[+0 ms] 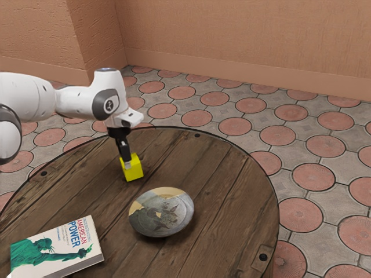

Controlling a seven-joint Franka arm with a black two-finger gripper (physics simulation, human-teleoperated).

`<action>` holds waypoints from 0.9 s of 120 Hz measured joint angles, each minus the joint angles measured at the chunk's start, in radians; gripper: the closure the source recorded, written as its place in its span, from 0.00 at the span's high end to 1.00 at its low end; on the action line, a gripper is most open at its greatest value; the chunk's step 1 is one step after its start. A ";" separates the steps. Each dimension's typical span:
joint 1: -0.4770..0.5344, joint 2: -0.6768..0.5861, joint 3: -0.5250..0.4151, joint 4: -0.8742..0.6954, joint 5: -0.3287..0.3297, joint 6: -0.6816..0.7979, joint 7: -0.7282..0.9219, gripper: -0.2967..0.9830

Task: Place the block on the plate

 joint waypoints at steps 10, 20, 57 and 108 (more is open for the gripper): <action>0.001 0.009 0.002 -0.001 -0.001 0.002 0.004 0.77; 0.001 0.018 0.002 -0.001 -0.001 0.005 0.007 0.76; 0.001 0.020 0.003 0.002 0.004 0.007 0.012 0.59; 0.000 -0.008 -0.002 0.172 0.021 -0.058 0.008 0.45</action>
